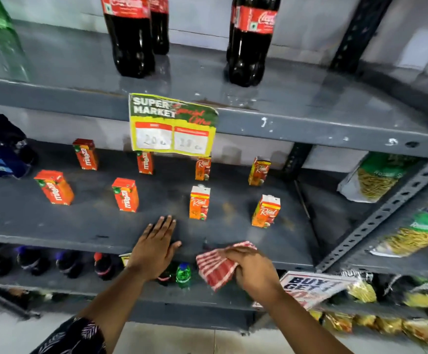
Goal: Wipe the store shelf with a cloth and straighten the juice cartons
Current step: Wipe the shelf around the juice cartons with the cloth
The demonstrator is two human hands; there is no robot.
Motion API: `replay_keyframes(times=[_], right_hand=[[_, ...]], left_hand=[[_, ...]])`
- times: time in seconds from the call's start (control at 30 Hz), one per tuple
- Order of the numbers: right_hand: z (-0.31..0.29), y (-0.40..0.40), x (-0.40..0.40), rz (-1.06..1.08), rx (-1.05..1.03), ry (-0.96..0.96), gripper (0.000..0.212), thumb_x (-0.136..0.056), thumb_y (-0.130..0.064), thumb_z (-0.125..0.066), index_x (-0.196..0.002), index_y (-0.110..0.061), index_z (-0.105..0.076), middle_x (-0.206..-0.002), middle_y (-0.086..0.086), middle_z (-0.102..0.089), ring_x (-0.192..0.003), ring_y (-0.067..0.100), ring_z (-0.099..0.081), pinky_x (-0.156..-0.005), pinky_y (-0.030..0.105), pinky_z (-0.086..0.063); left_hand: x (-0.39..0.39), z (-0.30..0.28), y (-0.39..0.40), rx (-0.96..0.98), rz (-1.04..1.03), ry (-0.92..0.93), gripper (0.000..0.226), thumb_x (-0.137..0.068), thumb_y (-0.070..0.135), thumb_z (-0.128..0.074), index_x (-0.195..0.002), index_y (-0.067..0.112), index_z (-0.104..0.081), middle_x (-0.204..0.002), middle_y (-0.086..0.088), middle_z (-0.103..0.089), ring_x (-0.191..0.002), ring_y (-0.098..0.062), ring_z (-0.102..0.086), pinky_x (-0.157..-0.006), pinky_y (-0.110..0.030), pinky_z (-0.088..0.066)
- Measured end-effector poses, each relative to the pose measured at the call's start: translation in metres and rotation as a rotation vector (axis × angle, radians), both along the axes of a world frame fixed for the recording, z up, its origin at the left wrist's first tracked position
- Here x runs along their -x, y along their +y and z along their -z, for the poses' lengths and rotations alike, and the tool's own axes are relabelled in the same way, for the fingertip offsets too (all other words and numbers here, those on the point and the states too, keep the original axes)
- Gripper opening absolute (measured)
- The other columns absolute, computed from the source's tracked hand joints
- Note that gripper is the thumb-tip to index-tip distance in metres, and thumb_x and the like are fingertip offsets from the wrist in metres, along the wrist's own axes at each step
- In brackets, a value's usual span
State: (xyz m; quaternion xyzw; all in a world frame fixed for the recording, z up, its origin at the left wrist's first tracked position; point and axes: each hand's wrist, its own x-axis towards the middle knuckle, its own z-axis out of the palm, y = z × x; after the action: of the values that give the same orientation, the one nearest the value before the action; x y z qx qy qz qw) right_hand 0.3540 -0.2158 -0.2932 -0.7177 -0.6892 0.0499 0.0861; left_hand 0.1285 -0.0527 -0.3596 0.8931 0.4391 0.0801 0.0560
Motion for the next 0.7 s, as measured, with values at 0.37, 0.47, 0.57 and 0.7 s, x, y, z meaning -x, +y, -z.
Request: replay_keyframes(times=[0.37,0.47,0.57,0.7], right_hand=[[0.018,0.022,-0.027,0.058,0.092,-0.005,0.069,-0.072,-0.007,-0.075,-0.136,-0.032,-0.065,-0.136,-0.004,-0.071,-0.123,0.021,-0.071,-0.1,0.044,-0.058],[0.012,-0.002,-0.035,0.06,0.082,0.032,0.067,-0.071,-0.009,-0.059,-0.131,-0.036,-0.068,-0.133,-0.006,-0.073,-0.123,0.02,-0.071,-0.1,0.041,-0.059],[-0.006,-0.029,-0.05,0.134,0.067,0.131,0.064,-0.076,-0.01,-0.049,-0.127,-0.043,-0.07,-0.138,-0.011,-0.07,-0.128,0.018,-0.065,-0.104,0.029,-0.054],[-0.025,-0.033,-0.089,0.321,-0.048,0.232,0.059,-0.08,0.0,-0.059,-0.122,-0.038,-0.074,-0.132,-0.009,-0.074,-0.124,0.02,-0.068,-0.104,0.033,-0.056]], left_hand=[[-0.036,0.001,-0.013,-0.024,-0.125,-0.032,0.075,-0.086,0.053,-0.006,-0.145,0.008,-0.019,-0.153,-0.008,-0.02,-0.141,-0.021,-0.011,-0.112,-0.038,-0.005],[-0.037,0.003,-0.013,-0.043,-0.122,-0.025,0.074,-0.086,0.053,-0.006,-0.144,0.008,-0.019,-0.153,-0.007,-0.02,-0.141,-0.021,-0.011,-0.112,-0.038,-0.007],[-0.036,0.004,-0.012,-0.049,-0.121,-0.026,0.075,-0.086,0.053,-0.004,-0.145,0.009,-0.018,-0.153,-0.006,-0.019,-0.141,-0.02,-0.01,-0.113,-0.037,-0.007],[-0.037,0.004,-0.013,-0.057,-0.119,-0.037,0.076,-0.086,0.054,-0.005,-0.145,0.009,-0.019,-0.153,-0.006,-0.02,-0.141,-0.02,-0.011,-0.113,-0.038,-0.008]])
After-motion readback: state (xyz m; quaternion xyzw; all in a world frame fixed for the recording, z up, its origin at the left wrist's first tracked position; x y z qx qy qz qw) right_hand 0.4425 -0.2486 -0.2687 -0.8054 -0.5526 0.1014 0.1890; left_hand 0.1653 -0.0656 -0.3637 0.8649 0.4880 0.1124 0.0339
